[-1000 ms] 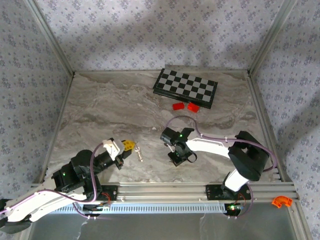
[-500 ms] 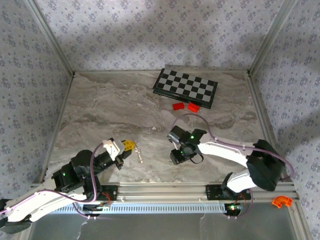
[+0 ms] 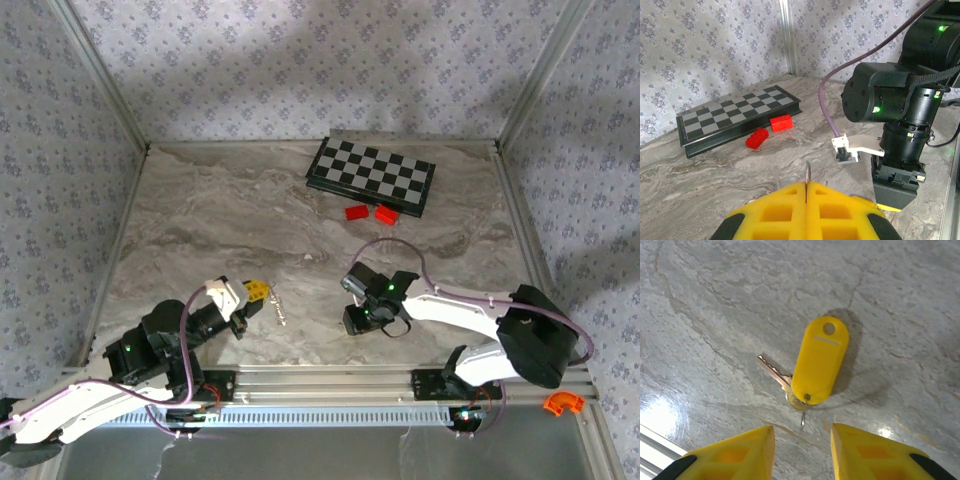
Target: Put the keys on the keyring
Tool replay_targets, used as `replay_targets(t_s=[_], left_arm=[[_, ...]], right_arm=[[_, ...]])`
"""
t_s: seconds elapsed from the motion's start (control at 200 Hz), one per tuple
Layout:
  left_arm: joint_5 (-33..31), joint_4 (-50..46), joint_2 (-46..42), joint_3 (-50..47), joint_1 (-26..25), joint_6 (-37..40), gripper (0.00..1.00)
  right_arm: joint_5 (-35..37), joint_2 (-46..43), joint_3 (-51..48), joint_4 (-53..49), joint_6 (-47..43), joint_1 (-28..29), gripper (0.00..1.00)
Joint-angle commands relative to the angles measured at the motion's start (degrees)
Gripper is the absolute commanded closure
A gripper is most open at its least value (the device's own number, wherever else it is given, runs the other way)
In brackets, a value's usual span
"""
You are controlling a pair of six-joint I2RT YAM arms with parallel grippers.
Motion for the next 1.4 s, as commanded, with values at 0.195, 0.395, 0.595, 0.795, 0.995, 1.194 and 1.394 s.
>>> replay_targets(t_s=[0.195,0.395,0.595,0.795,0.995,1.194,1.394], left_arm=[[0.41,2.85,-0.8,0.34,-0.17,0.54,1.0],[0.3,2.77,-0.87,0.42,-0.17,0.58,1.0],[0.33,2.85,-0.77,0.36,-0.17,0.51,1.0],[0.33,2.87,-0.92,0.46,-0.15,0.6,1.0],[0.33,2.8,-1.01,0.43,-0.16,0.68,1.0],[0.12,2.54,-1.3,0.46,-0.18,0.87,1.0],[-0.86,1.68,-2.06,1.0,-1.06,1.47,1.0]], right_arm=[[3.14,3.58,1.39,-1.17,-0.6,2.3,0.74],[3.58,5.39,2.11,-0.63,-0.7,3.13,0.77],[5.25,5.47,2.87,-1.6,-1.16,3.22,0.82],[6.76,6.04,3.96,-3.5,-1.63,3.49,0.89],[8.09,6.49,5.73,-8.26,-2.68,3.73,0.97],[11.05,8.44,10.37,-17.76,-6.9,4.85,1.0],[9.15,11.11,12.51,-24.1,-9.2,5.6,1.0]])
